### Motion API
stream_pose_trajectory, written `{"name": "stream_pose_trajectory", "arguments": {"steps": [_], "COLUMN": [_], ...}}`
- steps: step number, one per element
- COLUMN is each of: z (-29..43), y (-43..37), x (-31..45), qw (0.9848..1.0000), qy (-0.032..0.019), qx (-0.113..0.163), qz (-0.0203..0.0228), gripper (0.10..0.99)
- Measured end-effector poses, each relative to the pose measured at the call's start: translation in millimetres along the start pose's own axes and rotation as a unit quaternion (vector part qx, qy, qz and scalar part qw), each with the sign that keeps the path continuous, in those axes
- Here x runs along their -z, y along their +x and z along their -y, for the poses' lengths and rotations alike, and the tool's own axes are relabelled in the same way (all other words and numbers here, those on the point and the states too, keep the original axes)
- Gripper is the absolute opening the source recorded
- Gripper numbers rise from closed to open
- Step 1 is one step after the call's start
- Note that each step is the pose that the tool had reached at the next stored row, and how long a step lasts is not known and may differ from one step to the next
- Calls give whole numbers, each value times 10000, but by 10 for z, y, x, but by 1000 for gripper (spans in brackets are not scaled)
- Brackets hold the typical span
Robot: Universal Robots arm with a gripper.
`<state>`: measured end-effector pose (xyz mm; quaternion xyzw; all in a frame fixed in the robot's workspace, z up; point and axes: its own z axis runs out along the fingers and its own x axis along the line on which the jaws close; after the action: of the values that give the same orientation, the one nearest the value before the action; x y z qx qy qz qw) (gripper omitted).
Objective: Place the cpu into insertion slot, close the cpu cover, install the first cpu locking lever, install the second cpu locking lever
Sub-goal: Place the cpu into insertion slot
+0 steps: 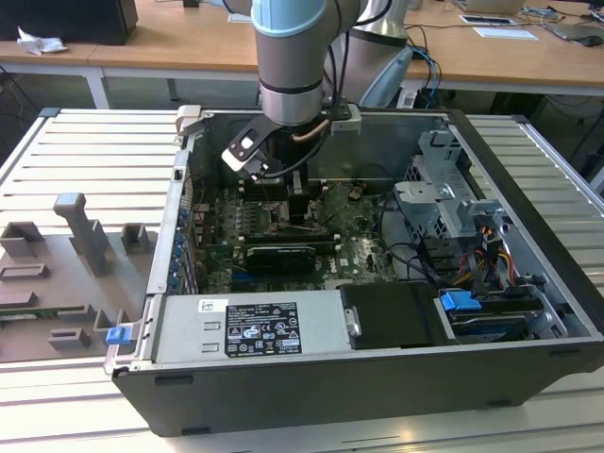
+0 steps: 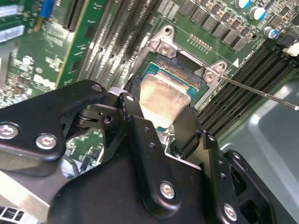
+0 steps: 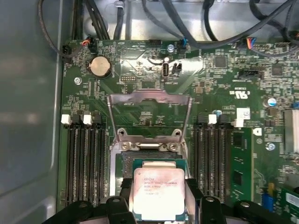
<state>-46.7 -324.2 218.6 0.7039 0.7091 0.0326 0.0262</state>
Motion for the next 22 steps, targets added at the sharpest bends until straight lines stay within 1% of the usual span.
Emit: {"name": "stream_pose_trajectory", "arguments": {"steps": [3, 5, 17, 22], "z": [8, 10, 7, 7], "y": [30, 35, 66, 66], "x": [-70, -98, -180, -185], "qw": [10000, 10000, 10000, 10000], "qy": [6, 13, 40, 40], "qx": [0, 1, -2, -2], "qz": [2, 5, 9, 9], "gripper": [529, 529, 529, 529]}}
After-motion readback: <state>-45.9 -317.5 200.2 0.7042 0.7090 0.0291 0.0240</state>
